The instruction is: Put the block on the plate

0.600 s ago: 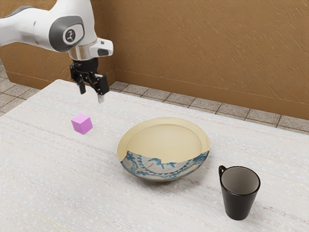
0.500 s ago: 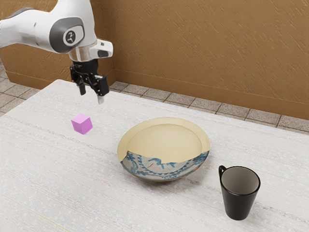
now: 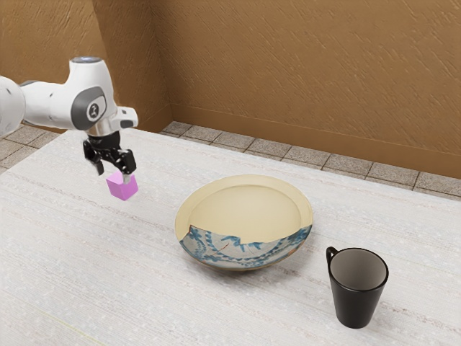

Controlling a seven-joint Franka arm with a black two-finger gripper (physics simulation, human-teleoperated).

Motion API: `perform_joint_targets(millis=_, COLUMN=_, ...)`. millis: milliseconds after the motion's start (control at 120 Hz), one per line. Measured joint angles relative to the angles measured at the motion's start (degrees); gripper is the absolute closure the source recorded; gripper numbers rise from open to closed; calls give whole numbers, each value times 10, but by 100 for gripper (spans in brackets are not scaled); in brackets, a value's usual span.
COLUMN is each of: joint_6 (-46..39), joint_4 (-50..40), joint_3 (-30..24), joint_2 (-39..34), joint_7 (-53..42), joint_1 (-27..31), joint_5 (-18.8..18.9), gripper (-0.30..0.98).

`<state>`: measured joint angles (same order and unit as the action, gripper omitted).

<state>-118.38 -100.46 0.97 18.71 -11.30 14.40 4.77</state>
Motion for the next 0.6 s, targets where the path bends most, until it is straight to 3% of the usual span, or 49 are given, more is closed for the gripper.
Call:
perform_joint_targets(millis=292, joint_6=-75, joint_4=116, joint_3=-120, joint_2=135, joint_7=-73, joint_1=157, joint_5=2, gripper=0)
perform_joint_targets(millis=600, joint_6=-129, joint_4=131, joint_3=-135, joint_2=184, joint_7=-183, joint_1=188, joint_5=39, gripper=0)
